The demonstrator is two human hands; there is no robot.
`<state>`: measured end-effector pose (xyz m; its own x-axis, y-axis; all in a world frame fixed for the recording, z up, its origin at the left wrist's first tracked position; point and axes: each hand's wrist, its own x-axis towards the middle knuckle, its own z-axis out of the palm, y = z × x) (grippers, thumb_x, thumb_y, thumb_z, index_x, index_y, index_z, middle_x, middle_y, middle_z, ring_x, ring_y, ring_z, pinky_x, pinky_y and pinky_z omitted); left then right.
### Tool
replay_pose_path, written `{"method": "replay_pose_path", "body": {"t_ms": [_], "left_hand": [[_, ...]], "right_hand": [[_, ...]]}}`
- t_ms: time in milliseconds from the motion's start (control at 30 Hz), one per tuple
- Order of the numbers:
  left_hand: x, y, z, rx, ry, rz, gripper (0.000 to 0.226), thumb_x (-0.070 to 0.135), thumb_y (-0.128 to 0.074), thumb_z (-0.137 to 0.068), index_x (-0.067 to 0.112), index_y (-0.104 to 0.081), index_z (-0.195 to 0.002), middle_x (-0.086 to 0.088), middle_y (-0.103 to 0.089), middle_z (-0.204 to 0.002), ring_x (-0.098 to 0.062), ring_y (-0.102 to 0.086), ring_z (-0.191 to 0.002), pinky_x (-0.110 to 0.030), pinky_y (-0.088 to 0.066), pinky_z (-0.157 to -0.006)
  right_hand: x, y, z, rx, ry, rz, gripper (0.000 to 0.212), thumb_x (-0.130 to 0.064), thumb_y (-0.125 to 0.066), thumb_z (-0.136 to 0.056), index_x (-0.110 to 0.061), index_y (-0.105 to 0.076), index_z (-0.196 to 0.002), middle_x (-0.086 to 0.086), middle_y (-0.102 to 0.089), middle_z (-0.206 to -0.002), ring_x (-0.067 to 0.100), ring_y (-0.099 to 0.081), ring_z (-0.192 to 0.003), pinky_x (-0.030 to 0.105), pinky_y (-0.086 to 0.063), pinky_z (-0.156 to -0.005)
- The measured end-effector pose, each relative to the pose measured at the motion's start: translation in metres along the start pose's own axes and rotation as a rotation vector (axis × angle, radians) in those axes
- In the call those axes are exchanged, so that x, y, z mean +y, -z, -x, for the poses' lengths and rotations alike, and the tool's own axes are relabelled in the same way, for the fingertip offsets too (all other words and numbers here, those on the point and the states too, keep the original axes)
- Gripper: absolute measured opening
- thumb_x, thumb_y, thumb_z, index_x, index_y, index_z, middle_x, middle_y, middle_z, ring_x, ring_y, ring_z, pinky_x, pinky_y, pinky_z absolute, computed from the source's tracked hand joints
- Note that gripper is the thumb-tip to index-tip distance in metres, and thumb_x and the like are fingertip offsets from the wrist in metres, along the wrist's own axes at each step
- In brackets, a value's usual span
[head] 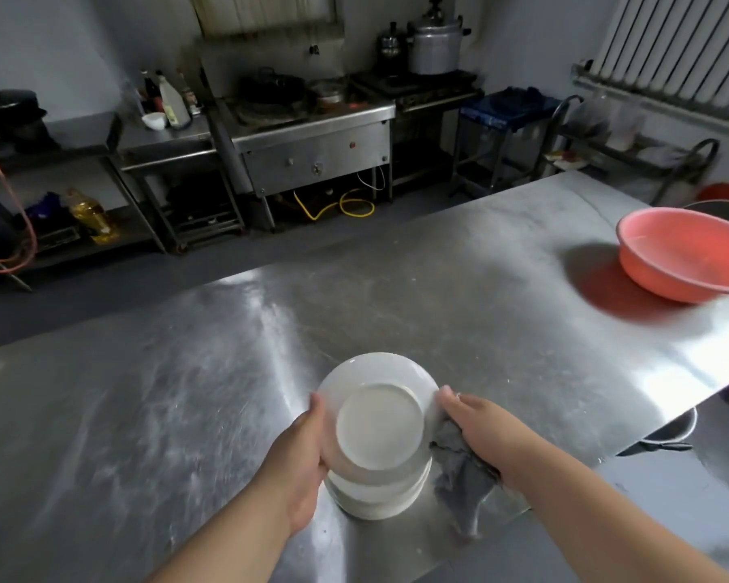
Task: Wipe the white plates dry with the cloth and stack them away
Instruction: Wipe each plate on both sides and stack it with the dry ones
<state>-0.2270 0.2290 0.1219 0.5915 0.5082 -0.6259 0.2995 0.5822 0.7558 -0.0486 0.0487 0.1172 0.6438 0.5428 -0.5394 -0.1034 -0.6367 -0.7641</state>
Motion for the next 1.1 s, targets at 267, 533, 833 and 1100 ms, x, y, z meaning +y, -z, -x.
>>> {"method": "replay_pose_path", "body": {"t_ms": [267,533,833,1100], "left_hand": [[-0.012,0.0,-0.024,0.1,-0.121,-0.407,0.028,0.015,-0.051,-0.101,0.023,-0.066,-0.123,0.006,-0.075,-0.113,-0.016,-0.066,-0.11,-0.034,-0.052,-0.095],[-0.03,0.015,-0.05,0.368,-0.236,-0.958,0.023,0.013,-0.057,-0.092,0.016,-0.053,-0.069,0.005,-0.052,-0.062,-0.017,-0.044,-0.057,-0.025,-0.032,-0.049],[-0.032,0.011,-0.066,0.442,-0.277,-1.126,0.004,0.025,-0.057,-0.1,0.021,-0.058,-0.1,0.001,-0.055,-0.103,-0.023,-0.054,-0.085,-0.032,-0.04,-0.07],[-0.042,0.013,-0.066,0.434,-0.274,-1.166,0.021,0.029,-0.056,-0.104,0.02,-0.062,-0.122,-0.001,-0.053,-0.12,-0.022,-0.052,-0.09,-0.034,-0.045,-0.079]], "right_hand": [[0.017,-0.009,-0.014,0.05,0.059,0.099,0.024,-0.028,-0.065,-0.095,-0.033,-0.051,-0.115,-0.002,-0.071,-0.09,0.013,-0.063,-0.07,0.028,-0.05,-0.065],[0.035,-0.035,-0.032,0.057,0.026,0.348,0.034,-0.032,-0.064,-0.098,-0.025,-0.052,-0.129,-0.004,-0.063,-0.102,0.019,-0.06,-0.087,0.03,-0.043,-0.074],[0.035,-0.045,-0.039,0.11,0.028,0.505,0.039,-0.039,-0.061,-0.098,-0.023,-0.047,-0.13,-0.006,-0.056,-0.1,0.021,-0.058,-0.087,0.034,-0.05,-0.074],[0.035,-0.046,-0.03,0.151,0.03,0.699,0.035,-0.045,-0.059,-0.096,-0.023,-0.038,-0.113,-0.007,-0.058,-0.088,0.023,-0.063,-0.08,0.036,-0.055,-0.068]]}}
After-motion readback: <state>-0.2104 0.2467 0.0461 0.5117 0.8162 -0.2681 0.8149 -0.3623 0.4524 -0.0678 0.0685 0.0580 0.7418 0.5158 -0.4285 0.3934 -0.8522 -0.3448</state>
